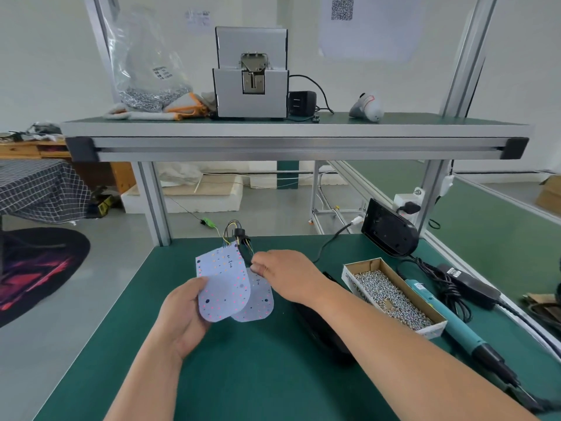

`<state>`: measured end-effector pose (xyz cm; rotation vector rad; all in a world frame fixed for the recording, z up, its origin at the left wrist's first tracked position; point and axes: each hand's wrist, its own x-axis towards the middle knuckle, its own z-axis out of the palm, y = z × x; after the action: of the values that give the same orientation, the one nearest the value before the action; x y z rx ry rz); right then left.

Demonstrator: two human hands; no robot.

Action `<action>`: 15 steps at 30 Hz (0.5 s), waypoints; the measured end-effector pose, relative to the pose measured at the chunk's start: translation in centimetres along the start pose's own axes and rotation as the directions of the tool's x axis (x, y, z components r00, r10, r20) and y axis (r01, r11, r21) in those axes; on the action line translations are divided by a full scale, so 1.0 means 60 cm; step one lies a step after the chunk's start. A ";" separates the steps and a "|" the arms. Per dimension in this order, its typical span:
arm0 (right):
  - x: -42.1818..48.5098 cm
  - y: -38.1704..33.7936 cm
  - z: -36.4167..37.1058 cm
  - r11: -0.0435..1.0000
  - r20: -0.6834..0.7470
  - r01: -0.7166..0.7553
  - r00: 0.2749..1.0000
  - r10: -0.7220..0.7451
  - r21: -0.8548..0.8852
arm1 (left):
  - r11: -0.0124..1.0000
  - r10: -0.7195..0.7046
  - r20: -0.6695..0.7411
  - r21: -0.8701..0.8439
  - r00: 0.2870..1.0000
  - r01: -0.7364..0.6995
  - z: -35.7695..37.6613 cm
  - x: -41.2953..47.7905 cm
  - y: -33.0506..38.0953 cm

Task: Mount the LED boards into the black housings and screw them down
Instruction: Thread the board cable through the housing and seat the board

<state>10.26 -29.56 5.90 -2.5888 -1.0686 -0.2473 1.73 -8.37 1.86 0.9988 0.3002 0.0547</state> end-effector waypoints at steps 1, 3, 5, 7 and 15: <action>-0.001 0.001 -0.003 1.000 0.000 -0.022 1.000 0.022 0.009 | 0.999 -0.017 0.033 -0.049 0.999 0.018 0.000 -0.001 0.000; -0.003 0.000 -0.009 0.997 -0.013 -0.069 0.998 0.069 0.026 | 0.991 -0.032 0.103 -0.128 0.994 0.045 0.004 -0.002 0.002; -0.006 -0.005 -0.014 0.994 -0.014 -0.096 0.995 0.097 0.053 | 0.990 -0.034 0.136 -0.132 0.990 0.052 0.012 -0.003 0.000; -0.011 -0.014 -0.013 0.998 0.042 -0.059 0.997 0.060 -0.006 | 0.995 -0.023 0.144 -0.089 0.989 0.036 0.022 -0.006 -0.007; -0.027 -0.032 -0.006 0.977 0.038 0.160 0.987 -0.156 -0.143 | 0.994 0.099 0.074 -0.060 0.992 -0.095 0.038 -0.010 -0.020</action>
<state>7.73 -29.47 6.20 -2.6427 -1.3141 -0.3411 1.69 -11.01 2.14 0.9569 0.1789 0.1122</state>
